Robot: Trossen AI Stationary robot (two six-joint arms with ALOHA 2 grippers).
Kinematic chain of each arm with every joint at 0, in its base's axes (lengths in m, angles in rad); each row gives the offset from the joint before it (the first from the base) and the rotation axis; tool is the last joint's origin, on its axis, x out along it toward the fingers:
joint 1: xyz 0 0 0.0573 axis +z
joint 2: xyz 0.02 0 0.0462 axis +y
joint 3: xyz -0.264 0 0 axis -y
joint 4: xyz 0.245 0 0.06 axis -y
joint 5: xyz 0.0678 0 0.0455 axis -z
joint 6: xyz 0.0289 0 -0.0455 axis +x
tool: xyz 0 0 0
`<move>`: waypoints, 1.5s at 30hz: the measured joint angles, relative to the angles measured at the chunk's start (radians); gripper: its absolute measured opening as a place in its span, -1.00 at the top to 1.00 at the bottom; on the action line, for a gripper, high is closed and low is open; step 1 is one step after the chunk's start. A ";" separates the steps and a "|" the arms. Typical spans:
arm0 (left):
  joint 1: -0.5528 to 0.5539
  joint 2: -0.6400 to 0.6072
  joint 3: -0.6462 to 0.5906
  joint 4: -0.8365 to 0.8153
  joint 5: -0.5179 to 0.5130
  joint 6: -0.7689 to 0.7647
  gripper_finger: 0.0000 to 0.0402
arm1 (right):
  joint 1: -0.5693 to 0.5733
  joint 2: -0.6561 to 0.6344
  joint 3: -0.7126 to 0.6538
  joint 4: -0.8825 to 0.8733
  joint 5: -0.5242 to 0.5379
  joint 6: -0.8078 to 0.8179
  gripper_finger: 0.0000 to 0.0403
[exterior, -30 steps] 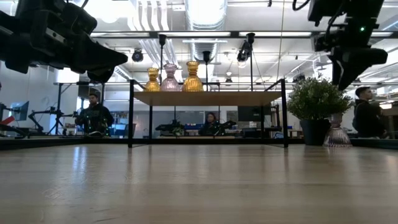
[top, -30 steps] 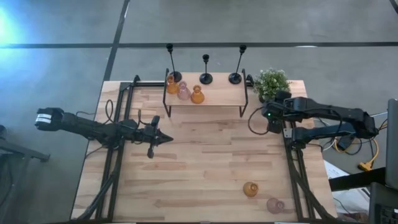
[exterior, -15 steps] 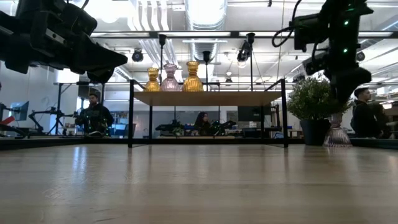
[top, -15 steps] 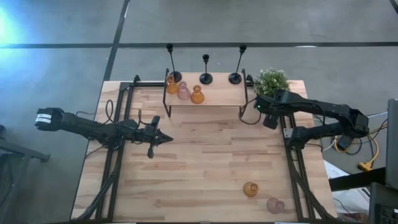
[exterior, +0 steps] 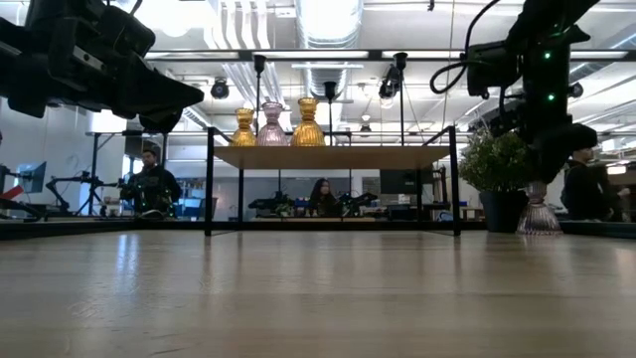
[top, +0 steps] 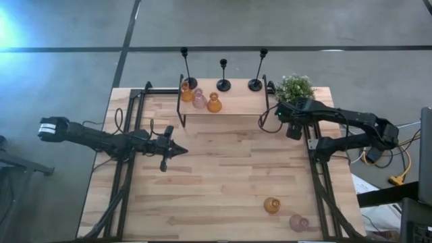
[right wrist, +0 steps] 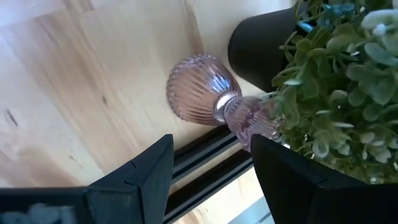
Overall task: Pick & Place candle stick holders
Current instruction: Put the top pink glass candle holder on the shelf
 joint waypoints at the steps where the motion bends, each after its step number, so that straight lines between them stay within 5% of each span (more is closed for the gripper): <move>1: 0.000 0.000 0.000 0.000 0.000 0.000 0.94 | -0.003 -0.001 -0.002 0.004 0.004 -0.005 -0.03; 22: 0.000 0.000 0.000 -0.001 0.000 0.000 0.94 | -0.086 0.021 -0.059 0.123 0.005 -0.077 -0.02; 45: 0.000 0.000 0.000 -0.001 0.000 0.000 0.94 | -0.092 0.019 -0.038 0.039 -0.267 -0.038 0.24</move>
